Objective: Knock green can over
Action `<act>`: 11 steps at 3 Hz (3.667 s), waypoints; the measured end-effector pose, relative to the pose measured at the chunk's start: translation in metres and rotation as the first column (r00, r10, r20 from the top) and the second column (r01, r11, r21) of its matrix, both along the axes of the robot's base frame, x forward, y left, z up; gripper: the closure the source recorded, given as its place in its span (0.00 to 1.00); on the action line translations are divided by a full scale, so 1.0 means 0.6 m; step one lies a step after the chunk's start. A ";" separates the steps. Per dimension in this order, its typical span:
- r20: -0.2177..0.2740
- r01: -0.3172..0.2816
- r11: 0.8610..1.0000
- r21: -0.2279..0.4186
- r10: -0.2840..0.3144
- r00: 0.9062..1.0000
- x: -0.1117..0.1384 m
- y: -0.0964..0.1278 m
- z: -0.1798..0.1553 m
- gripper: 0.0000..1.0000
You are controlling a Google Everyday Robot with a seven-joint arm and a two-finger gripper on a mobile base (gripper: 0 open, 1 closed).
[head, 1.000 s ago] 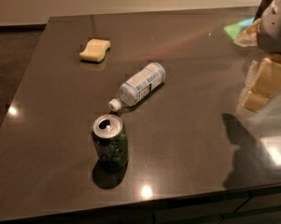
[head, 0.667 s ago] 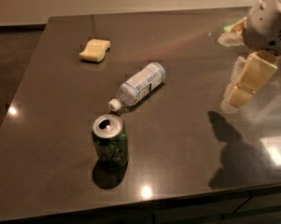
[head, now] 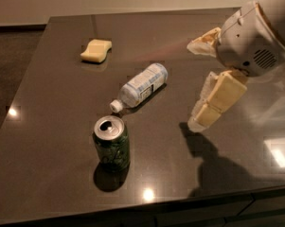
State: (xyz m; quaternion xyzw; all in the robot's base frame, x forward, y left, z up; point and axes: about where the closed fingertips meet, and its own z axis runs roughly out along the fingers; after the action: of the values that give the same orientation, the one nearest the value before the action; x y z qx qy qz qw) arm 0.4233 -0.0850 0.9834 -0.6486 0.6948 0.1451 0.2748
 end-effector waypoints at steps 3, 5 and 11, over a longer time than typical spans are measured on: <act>0.060 -0.145 0.982 0.123 0.138 0.989 -0.083 0.153 -0.057 0.00; 0.030 -0.141 0.982 0.127 0.138 0.990 -0.104 0.212 -0.099 0.00; -0.062 -0.058 0.990 0.131 0.066 0.996 -0.069 0.207 -0.120 0.87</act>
Offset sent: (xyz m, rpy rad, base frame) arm -0.0542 0.0958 -0.0406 0.1497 -0.0701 0.1565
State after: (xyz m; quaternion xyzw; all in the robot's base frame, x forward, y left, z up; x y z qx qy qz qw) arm 0.3818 0.0392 0.9113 -0.6456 0.6722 0.2197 0.2884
